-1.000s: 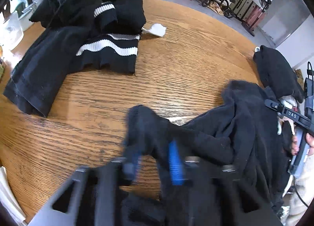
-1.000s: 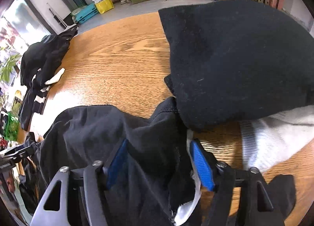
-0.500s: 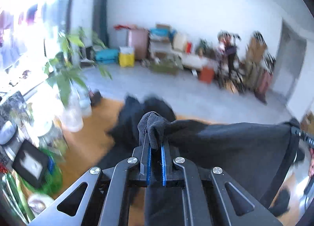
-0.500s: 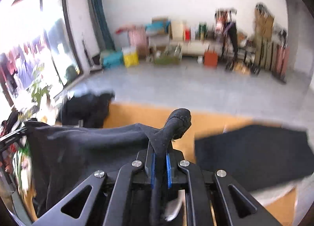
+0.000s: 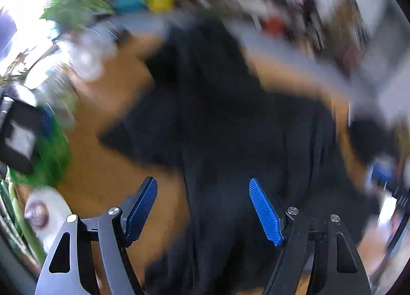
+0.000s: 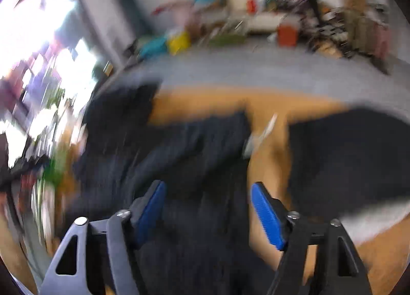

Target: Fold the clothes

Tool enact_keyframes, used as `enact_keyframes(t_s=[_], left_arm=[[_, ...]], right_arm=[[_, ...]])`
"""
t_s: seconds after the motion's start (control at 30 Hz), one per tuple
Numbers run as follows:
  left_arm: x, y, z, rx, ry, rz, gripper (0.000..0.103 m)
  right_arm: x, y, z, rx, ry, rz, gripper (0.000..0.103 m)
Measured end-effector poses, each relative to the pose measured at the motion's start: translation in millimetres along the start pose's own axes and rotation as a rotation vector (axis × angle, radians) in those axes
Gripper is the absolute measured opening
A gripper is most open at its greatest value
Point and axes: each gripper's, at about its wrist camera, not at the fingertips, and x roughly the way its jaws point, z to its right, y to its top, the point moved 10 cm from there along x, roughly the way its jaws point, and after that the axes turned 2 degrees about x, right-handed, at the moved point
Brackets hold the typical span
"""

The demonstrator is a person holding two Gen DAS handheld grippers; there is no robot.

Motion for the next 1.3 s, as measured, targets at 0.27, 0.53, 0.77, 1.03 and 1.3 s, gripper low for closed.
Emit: enact_keyframes(t_s=[0.27, 0.53, 0.77, 1.03, 1.3], left_arm=[[32.4, -48.9, 84.6, 0.303, 0.026, -0.105, 0.075], [24.2, -42.7, 97.4, 0.307, -0.023, -0.078, 0.075], [-24.9, -37.9, 119.5, 0.428, -0.136, 0.080, 0.075], [33.3, -61.6, 138.6, 0.581, -0.088, -0.077, 0.075], [48.6, -74.1, 113.0, 0.351, -0.101, -0.164, 0.015]], right_arm=[[4.9, -132.7, -33.6, -0.067, 0.083, -0.156, 0.066], [-5.7, -145.6, -49.1, -0.007, 0.185, -0.156, 0.072], [2.1, -148.9, -54.7, -0.030, 0.174, -0.177, 0.072], [3.6, -157.5, -53.8, -0.052, 0.153, -0.190, 0.068], [7.7, -150.2, -44.5, -0.017, 0.113, -0.172, 0.032]])
